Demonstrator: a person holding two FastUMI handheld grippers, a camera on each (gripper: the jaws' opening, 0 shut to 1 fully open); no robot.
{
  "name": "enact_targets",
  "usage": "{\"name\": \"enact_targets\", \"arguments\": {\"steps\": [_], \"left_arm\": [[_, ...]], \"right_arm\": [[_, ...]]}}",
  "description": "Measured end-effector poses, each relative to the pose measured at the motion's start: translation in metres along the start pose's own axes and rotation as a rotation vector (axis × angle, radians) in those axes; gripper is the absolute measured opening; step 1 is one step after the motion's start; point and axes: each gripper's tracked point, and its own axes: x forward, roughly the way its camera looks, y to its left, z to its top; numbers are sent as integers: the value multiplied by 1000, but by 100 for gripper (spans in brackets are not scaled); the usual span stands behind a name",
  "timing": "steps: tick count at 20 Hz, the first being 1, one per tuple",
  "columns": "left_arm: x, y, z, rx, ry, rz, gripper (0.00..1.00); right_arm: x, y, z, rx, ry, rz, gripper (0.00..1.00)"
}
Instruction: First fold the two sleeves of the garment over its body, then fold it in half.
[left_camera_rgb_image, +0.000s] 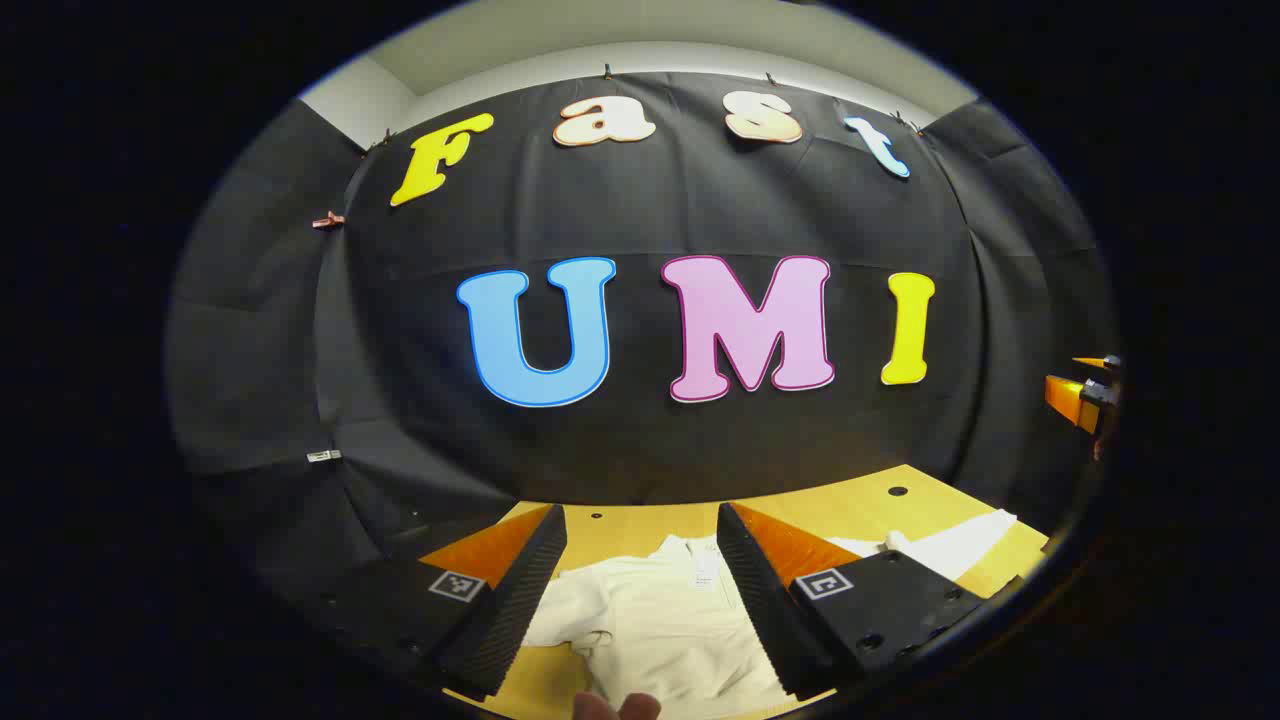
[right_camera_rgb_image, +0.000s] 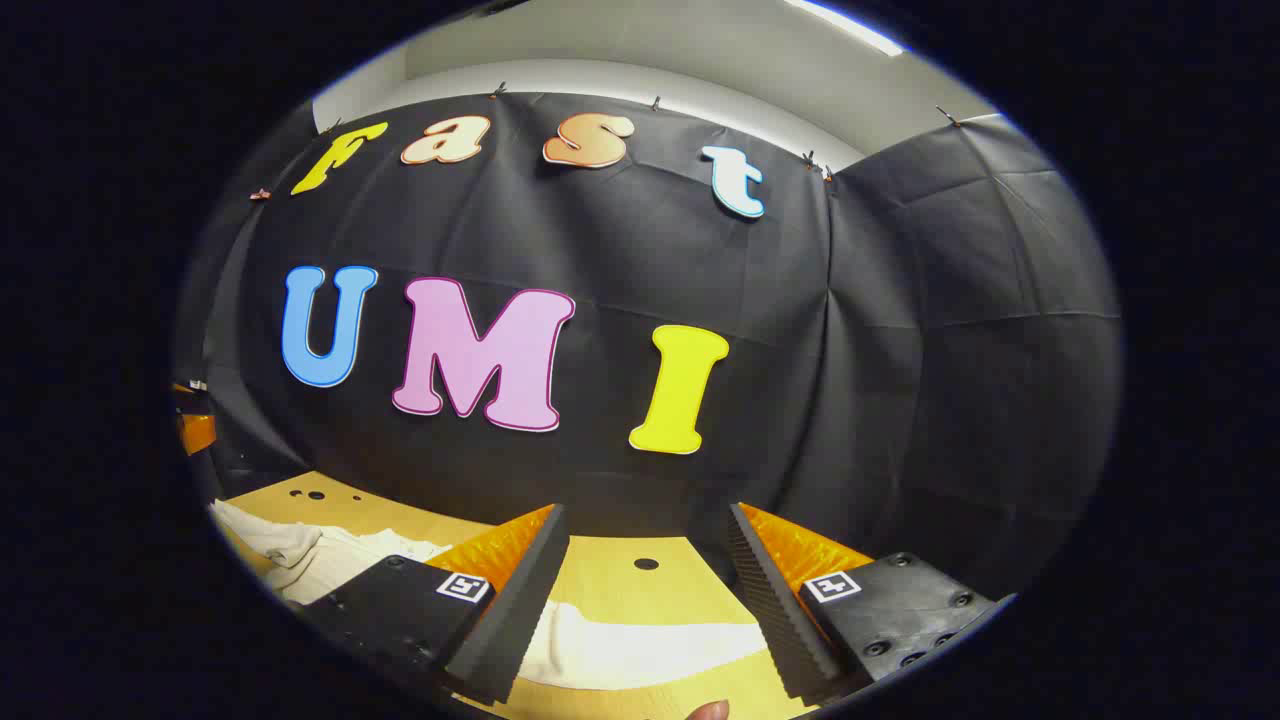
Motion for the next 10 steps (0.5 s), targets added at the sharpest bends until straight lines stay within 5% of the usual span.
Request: {"name": "enact_targets", "arguments": {"steps": [10], "left_arm": [[8, 8, 0, 10, -8, -4, 96]], "right_arm": [[4, 13, -3, -30, 1, 4, 97]]}}
